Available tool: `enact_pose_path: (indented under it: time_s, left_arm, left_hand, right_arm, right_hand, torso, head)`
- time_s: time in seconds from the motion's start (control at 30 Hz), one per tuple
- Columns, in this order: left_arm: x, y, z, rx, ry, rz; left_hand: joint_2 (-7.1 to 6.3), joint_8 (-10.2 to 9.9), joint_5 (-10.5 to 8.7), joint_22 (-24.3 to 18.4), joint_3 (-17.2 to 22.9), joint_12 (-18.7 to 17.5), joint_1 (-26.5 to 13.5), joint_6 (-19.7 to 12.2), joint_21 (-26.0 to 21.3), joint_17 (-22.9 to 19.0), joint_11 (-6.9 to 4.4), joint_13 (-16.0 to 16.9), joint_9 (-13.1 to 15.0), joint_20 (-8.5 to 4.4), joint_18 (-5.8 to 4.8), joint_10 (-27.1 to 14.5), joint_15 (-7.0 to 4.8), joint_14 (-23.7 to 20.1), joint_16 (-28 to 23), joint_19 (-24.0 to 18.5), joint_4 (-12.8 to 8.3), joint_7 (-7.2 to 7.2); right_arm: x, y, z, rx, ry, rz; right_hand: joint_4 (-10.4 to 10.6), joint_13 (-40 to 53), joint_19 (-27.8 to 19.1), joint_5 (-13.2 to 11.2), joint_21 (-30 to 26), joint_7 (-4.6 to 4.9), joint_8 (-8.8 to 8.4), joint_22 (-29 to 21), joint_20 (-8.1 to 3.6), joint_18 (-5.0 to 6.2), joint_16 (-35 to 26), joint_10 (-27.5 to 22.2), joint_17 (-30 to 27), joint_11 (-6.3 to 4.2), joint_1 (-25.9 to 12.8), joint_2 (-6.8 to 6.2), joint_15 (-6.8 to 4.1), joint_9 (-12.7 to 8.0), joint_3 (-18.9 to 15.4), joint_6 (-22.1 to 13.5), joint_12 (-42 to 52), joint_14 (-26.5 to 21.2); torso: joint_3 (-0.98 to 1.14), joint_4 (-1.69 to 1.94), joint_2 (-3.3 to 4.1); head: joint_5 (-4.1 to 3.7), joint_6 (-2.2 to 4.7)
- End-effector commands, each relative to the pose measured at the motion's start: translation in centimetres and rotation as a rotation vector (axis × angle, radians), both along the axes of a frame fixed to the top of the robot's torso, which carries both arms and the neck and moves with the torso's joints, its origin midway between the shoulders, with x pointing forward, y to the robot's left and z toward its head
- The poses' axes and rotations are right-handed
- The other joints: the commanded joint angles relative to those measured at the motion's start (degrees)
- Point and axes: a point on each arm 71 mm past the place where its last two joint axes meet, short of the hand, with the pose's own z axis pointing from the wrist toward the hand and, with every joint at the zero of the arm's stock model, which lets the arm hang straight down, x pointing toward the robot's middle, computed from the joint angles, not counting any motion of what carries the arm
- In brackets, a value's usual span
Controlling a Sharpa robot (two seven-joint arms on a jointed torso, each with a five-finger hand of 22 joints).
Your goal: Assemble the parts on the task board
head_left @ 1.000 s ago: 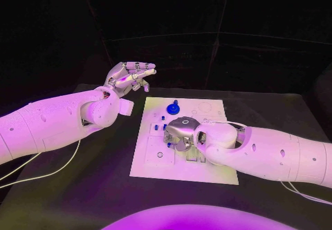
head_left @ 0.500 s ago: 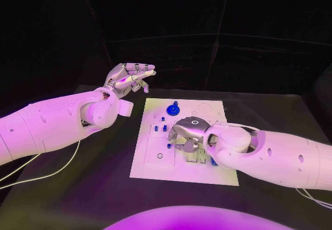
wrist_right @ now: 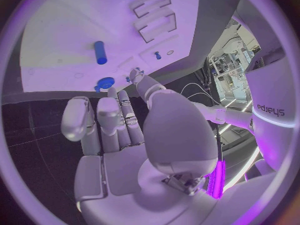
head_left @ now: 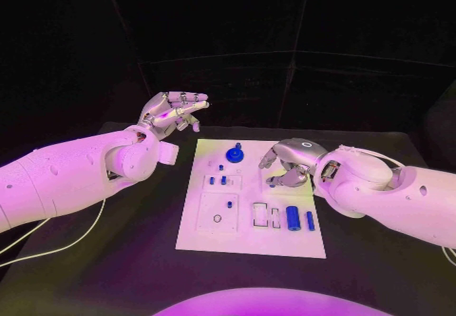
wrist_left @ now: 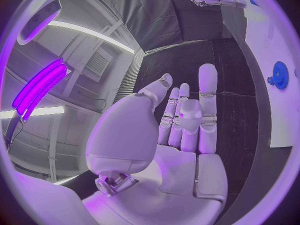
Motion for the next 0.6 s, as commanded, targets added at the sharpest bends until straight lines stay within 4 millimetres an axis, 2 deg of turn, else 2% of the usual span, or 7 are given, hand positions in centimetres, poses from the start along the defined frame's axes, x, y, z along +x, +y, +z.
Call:
enact_pose_path:
  time_s: [0.03,0.23,0.43,0.6]
  left_arm:
    - [0.0,-0.1,0.2,-0.011,-0.006,-0.011]
    - [0.0,-0.2,0.1,-0.012,-0.005,-0.014]
    - [0.0,-0.2,0.1,-0.012,-0.005,-0.013]
    - [0.0,-0.2,0.1,-0.012,-0.006,-0.012]
  left_hand:
    - [0.21,0.4,0.06,-0.1,0.1,0.3,0.3,0.3,-0.2,-0.1,0.19,-0.1,-0.1,-0.19,0.82,0.4,-0.04,-0.6,-0.1,-0.1,-0.3,0.01]
    - [0.21,0.4,0.06,-0.1,0.1,0.3,0.3,0.3,-0.2,-0.1,0.19,-0.1,-0.1,-0.19,0.82,0.4,-0.04,-0.6,-0.1,-0.1,-0.3,0.01]
    - [0.16,0.4,0.05,-0.1,0.0,0.3,0.2,0.4,-0.3,-0.1,0.20,-0.1,-0.1,-0.19,0.82,0.4,-0.03,-0.6,-0.1,-0.1,-0.3,0.02]
    - [0.16,0.4,0.05,-0.1,0.0,0.3,0.2,0.4,-0.3,-0.1,0.20,-0.1,-0.1,-0.19,0.82,0.4,-0.03,-0.6,-0.1,-0.1,-0.3,0.02]
  right_arm:
    - [0.4,-0.7,-0.2,-0.020,0.056,-0.032]
    - [0.8,-0.8,-0.6,-0.081,0.079,-0.030]
    - [1.0,-0.7,-1.2,-0.134,0.111,-0.022]
    - [1.3,-0.6,-1.4,-0.163,0.117,-0.021]
  right_hand:
    - [0.2,0.1,-0.5,0.4,-0.6,-0.18,-0.05,-0.7,-0.06,0.92,-0.4,-0.9,-0.8,0.02,0.5,-0.12,-0.02,0.0,-1.8,-0.6,0.5,-0.4]
    - [0.6,0.1,-1.1,0.4,-1.6,-0.60,-0.03,-1.8,0.01,1.15,-1.0,-2.0,-2.0,0.14,1.7,0.57,0.03,0.1,-4.6,-0.9,1.4,-0.5]
    - [0.8,0.2,-1.3,0.6,-1.9,-0.72,0.04,-2.1,0.02,1.22,-1.2,-2.2,-2.4,0.11,2.4,1.14,0.02,0.1,-5.8,-0.9,2.1,-0.5]
    - [0.8,0.2,-1.0,0.6,-1.9,-0.68,0.15,-2.1,-0.09,1.18,-1.1,-1.6,-2.5,-0.08,3.1,1.94,-0.13,0.2,-6.4,-0.4,3.1,-0.4]
  torso:
    - [-0.01,0.05,0.07]
    - [0.05,0.10,0.09]
    - [0.02,0.16,0.11]
    - [0.02,0.05,0.10]
  head:
    - [-0.01,-0.01]
    - [-0.04,-0.06]
    - [-0.02,-0.19]
    - [-0.01,-0.26]
